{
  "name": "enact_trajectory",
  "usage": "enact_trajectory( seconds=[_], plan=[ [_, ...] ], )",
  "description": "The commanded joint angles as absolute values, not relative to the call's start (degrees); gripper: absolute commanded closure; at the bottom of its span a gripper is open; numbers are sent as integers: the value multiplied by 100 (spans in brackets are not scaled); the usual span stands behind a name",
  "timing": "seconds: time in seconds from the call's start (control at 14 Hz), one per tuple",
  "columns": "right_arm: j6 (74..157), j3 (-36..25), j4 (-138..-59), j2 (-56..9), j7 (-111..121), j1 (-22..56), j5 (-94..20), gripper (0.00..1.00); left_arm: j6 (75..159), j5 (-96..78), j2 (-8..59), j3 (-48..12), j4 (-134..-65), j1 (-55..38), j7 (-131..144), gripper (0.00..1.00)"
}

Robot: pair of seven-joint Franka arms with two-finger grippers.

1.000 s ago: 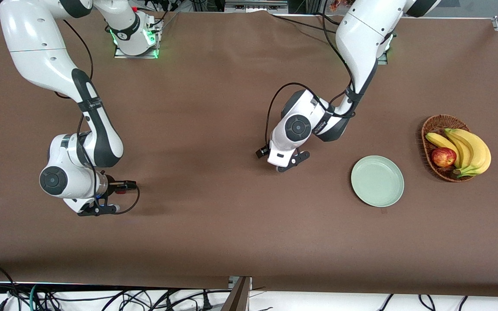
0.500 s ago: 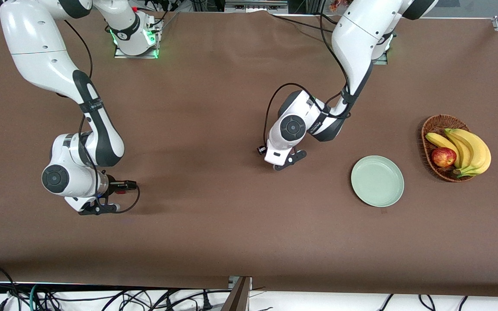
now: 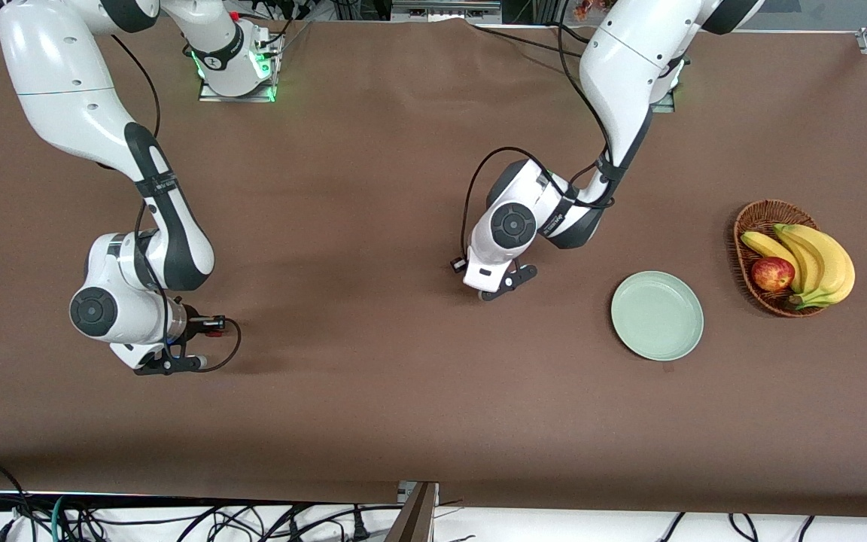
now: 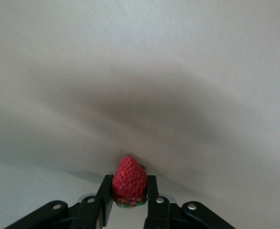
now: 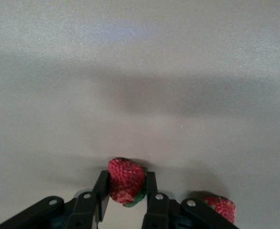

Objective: Collect all strawberries into plate
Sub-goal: 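Place the strawberry on the plate with the left gripper while the right gripper carries another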

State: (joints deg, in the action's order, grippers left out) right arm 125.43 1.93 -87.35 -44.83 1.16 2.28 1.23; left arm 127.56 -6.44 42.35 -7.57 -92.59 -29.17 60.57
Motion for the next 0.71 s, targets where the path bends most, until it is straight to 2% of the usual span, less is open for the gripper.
enact_trajectory(
  seconds=[0.0, 0.29, 0.36, 0.5, 0.64],
  plan=[
    [12621, 237, -8763, -4456, 193, 167, 229, 84, 11729, 50, 3938, -484, -8940, -2779, 5759, 98],
    [12560, 299, -8596, -4377, 97, 385, 106, 84, 9822, 806, 3894, -475, -8202, -1980, 4031, 98],
    [12568, 325, -8578, -4360, -103, 535, 105, 84, 9670, 1000, 3885, -483, -8139, -1699, 3590, 98],
    [12568, 587, -8534, -4289, -1189, 860, 9, 83, 9712, 1168, 3937, -475, -8139, -1285, 2685, 98],
    [12621, 782, -8395, -4298, -2455, 1316, 9, 82, 10420, 1213, 4148, -483, -8147, -872, 1911, 98]
  ],
)
